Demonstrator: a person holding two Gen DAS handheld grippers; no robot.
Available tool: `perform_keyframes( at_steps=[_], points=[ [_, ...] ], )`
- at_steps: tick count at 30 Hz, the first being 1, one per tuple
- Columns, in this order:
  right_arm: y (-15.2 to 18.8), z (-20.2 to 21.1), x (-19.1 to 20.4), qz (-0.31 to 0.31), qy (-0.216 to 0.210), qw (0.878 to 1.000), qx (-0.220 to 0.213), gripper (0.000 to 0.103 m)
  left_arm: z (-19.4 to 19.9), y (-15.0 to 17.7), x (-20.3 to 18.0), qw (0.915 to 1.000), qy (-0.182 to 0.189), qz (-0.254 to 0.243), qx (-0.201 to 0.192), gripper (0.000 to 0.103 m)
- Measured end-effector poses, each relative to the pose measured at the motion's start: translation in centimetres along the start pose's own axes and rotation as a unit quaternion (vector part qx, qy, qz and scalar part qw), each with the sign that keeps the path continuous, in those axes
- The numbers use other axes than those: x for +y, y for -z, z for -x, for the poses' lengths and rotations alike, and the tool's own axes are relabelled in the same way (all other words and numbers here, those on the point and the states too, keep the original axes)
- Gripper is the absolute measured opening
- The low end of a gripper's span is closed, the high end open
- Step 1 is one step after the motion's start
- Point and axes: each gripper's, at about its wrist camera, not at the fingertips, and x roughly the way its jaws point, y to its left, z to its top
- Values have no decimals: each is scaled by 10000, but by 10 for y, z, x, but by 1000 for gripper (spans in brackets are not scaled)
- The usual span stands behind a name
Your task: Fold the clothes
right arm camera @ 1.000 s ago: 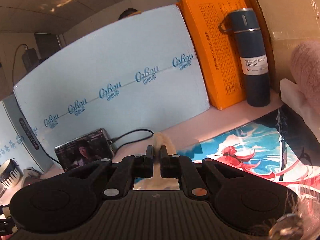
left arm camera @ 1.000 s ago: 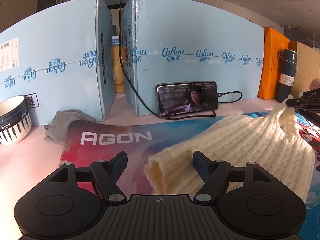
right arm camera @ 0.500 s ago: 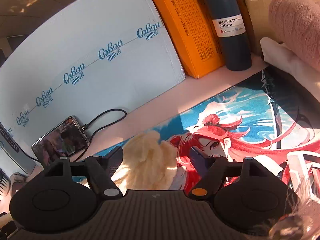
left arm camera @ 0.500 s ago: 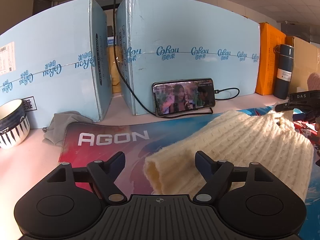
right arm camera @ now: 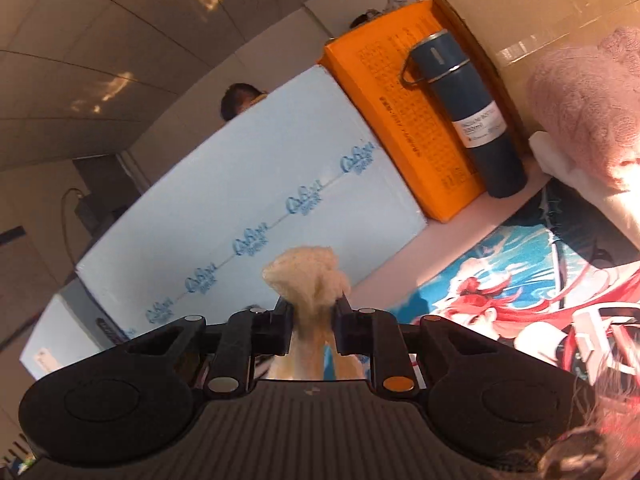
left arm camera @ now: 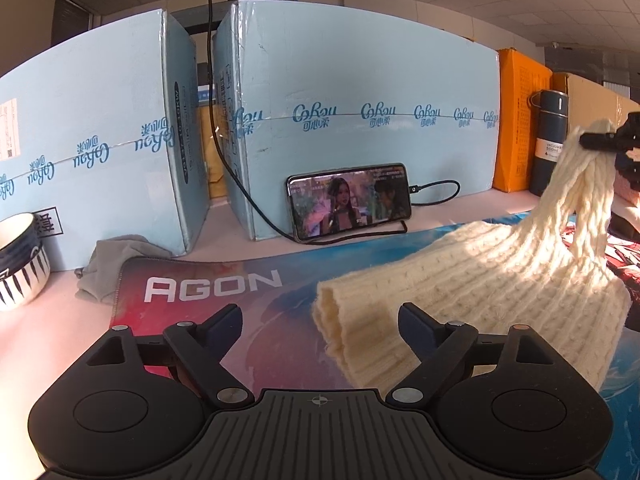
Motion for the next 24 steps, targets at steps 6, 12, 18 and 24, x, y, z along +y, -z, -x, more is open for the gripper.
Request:
perform_keyframes(
  at_steps=[6,12,18,24],
  points=[
    [40,-32,61,337,-1192,9841,1269,18,0,0,0,10000,-13,-16,23,88],
    [91,-60,76,947,-937,9655,2238,40,1,0,1,10000,-22,16,-1,88],
    [98,-45,82,839,-1525,9596,2209,80,6,0,9,9995,-165,258,-112,88],
    [113,-42,90,1251,-1495,9539,2283,83,5,0,11,9994,-164,311,-62,88]
  ],
)
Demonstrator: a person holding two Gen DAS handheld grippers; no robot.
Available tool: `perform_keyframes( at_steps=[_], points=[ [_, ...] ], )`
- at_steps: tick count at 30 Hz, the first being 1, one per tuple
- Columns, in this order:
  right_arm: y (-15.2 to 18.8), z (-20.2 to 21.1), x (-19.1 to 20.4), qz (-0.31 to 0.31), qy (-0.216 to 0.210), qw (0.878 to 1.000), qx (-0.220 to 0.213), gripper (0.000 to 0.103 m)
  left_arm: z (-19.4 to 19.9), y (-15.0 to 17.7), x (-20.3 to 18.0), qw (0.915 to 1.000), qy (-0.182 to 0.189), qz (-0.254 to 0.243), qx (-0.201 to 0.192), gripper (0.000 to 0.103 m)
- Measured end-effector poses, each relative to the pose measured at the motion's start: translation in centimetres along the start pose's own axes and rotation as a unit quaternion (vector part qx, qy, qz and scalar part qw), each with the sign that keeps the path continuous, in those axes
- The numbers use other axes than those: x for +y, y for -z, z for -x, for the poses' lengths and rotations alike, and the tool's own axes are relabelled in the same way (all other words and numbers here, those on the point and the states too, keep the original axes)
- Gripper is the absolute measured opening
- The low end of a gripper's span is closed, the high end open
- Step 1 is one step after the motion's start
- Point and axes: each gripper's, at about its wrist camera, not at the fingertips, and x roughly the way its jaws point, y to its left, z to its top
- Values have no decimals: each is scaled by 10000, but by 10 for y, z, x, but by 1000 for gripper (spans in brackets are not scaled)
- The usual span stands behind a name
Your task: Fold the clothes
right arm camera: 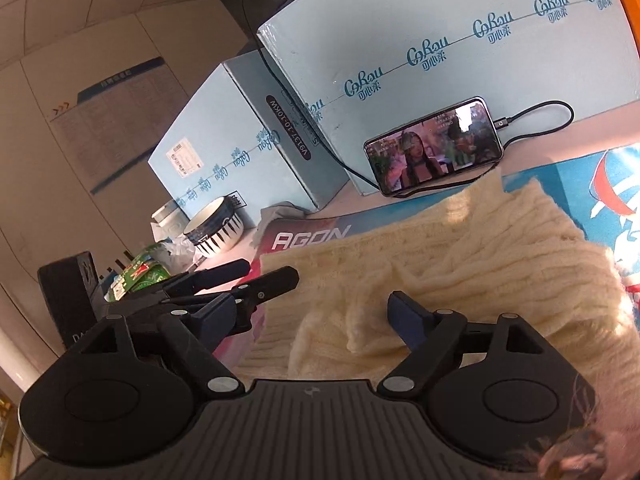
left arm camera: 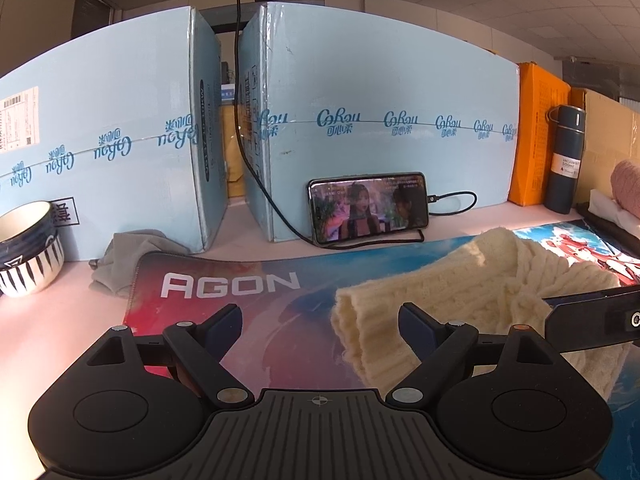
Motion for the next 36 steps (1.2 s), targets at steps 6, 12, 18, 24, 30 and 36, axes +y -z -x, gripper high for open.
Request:
perform_keyframes(
  at_steps=[6,12,18,24,30,36],
  points=[
    [-9,55,-4,-278,-196,9946,-984,89,3,0,11,9990,222,380,-39,88],
    [-9,79,-41,-643,1966,9707,-1224,92,-3,3,16,9893,992,1050,198,88],
    [3,55,-71,-1289,1984,9694,-661,79,-24,7,7,9739,1806,1148,751,88],
    [5,50,-65,-1361,1886,9711,-533,43,-25,12,5,9617,2343,1228,720,68],
    [-1,58,-47,-1274,1513,9780,-670,30,-19,11,4,9587,2534,1213,446,23],
    [-23,56,-17,-1099,657,9877,-902,28,19,-6,31,9641,2265,1256,-584,21]
  ],
)
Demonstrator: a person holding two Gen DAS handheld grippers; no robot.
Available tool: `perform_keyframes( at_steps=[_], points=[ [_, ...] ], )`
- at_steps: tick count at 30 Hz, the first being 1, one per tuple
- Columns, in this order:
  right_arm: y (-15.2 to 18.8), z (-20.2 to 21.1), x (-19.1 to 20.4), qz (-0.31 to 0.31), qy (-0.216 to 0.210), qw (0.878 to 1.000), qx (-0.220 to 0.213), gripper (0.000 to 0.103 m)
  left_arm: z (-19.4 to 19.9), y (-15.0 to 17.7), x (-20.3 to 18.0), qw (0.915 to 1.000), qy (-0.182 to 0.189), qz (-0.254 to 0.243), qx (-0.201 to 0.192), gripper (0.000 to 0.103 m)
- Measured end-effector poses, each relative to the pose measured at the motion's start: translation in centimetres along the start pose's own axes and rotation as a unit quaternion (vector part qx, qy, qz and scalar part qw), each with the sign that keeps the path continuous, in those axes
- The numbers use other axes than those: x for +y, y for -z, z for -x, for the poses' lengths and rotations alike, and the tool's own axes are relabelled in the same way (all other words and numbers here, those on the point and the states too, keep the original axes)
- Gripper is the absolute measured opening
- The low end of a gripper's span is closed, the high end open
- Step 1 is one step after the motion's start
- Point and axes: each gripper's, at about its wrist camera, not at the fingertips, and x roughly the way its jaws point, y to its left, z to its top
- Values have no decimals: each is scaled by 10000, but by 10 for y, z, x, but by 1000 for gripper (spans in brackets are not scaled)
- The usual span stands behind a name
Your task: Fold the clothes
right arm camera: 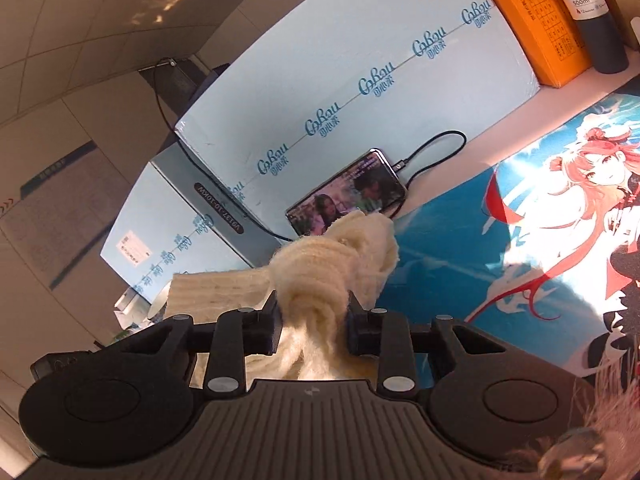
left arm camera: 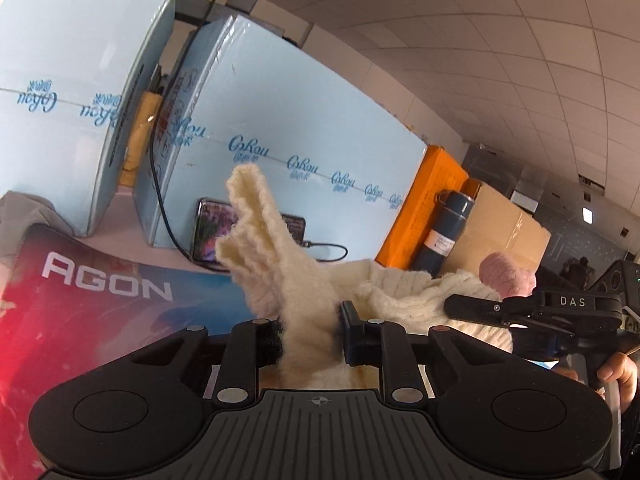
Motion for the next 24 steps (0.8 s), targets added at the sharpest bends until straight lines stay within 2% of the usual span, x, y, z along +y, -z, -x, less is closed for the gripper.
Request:
perform_keyframes(
  at_steps=[4,8,11,14,17,20,22,24],
  points=[
    [-13,-17,37,378,-418,9983,-161,28,30,-26,14,9977,-208,-94,-646,21],
    [-17,-54,73,609,-788,9948,-227,28,52,-49,45,9921,-564,117,-1114,21],
    [-9,-88,96,856,-949,9917,-105,28,62,-57,72,9851,-1020,305,-1349,21],
    [4,-123,114,1208,-960,9880,69,28,64,-54,101,9726,-1630,690,-1508,21],
    [22,-164,130,1661,-838,9824,155,28,58,-48,131,9637,-2057,929,-1425,20],
    [36,-202,136,1955,-539,9788,302,28,50,-41,155,9555,-2449,1085,-1235,20],
    [43,-223,135,2102,-281,9763,424,28,43,-35,170,9507,-2614,1319,-1025,20],
    [48,-238,132,2214,-21,9735,575,28,36,-30,181,9418,-2918,1487,-757,20]
  ],
)
